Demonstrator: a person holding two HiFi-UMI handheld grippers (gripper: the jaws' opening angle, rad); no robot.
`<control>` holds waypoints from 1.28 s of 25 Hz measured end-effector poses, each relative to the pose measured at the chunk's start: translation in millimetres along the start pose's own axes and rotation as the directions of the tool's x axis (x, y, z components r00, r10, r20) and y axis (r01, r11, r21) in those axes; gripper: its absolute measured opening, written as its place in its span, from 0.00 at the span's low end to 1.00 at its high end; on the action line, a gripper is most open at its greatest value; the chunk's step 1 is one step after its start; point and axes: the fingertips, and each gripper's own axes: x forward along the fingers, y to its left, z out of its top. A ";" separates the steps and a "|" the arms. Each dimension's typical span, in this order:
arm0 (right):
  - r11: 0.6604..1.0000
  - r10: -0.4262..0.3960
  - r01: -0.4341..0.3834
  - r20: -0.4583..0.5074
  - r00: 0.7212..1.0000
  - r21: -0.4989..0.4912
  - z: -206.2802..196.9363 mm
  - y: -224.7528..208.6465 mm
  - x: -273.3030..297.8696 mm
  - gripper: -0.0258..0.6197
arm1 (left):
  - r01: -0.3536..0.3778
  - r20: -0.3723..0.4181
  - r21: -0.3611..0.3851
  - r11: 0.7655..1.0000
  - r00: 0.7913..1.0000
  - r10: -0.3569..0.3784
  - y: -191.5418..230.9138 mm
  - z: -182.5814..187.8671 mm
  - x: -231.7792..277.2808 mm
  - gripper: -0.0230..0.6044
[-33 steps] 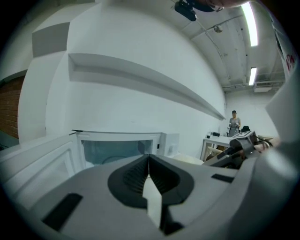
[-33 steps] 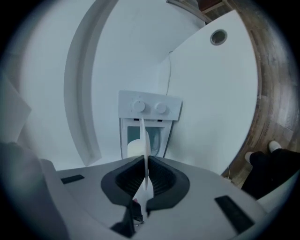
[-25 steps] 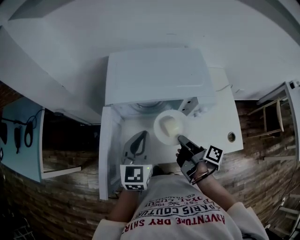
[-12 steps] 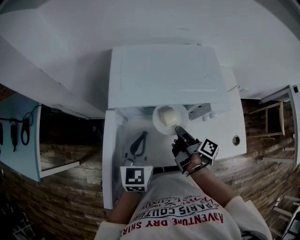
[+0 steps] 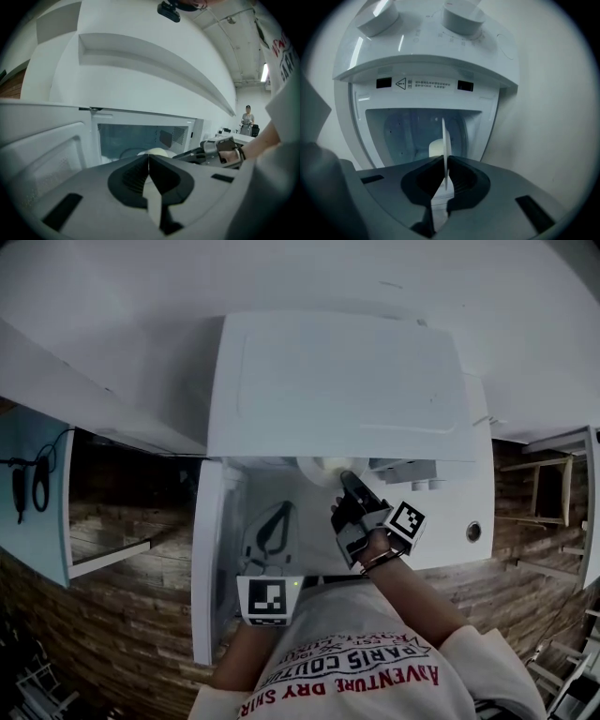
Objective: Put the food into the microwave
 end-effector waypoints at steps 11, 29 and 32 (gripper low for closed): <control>1.000 0.000 0.001 0.051 0.999 -0.018 -1.0 5.3 45.1 0.09 | 0.005 -0.015 -0.026 1.000 1.000 -0.005 2.2 -6.2 0.9 0.05; 0.943 0.005 -0.003 0.003 1.000 -0.334 -2.9 16.9 76.3 0.13 | 0.044 -0.012 -0.077 0.996 0.999 -0.045 7.4 -5.6 -1.1 0.05; 0.903 -0.006 -0.022 -0.065 0.998 -0.429 -12.9 20.2 78.2 0.17 | 0.057 -0.007 -0.087 0.995 0.998 -0.058 5.4 -4.1 -1.1 0.05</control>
